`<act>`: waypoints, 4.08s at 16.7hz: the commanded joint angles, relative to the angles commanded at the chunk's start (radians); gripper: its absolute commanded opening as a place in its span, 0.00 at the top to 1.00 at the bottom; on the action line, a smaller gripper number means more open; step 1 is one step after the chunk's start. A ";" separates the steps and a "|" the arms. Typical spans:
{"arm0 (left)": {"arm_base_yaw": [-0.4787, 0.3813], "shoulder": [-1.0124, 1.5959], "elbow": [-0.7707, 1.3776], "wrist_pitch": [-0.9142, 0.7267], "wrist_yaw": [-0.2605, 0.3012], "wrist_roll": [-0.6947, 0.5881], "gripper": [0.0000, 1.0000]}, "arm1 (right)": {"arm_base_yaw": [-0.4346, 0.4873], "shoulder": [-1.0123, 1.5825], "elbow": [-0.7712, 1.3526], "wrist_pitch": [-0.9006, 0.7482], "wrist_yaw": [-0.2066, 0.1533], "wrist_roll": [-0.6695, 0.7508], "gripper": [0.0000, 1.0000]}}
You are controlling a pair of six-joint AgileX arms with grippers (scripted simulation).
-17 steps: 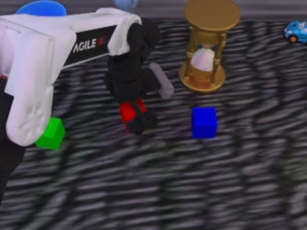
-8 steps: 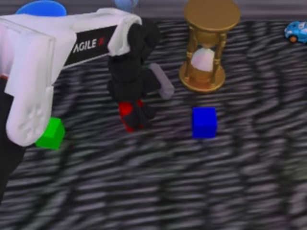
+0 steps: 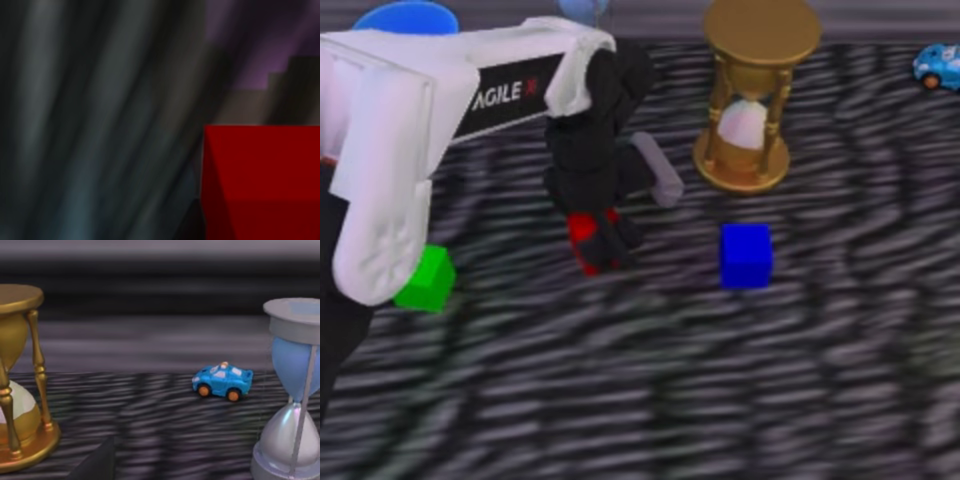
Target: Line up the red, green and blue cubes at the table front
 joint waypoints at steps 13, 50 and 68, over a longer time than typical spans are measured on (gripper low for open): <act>0.019 -0.081 0.186 -0.251 0.010 -0.009 1.00 | 0.000 0.000 0.000 0.000 0.000 0.000 0.00; -0.158 -0.569 -0.795 0.242 0.002 0.241 1.00 | 0.000 0.000 0.000 0.000 0.000 0.000 0.00; -0.158 -0.569 -0.795 0.242 0.002 0.241 0.00 | 0.000 0.000 0.000 0.000 0.000 0.000 0.00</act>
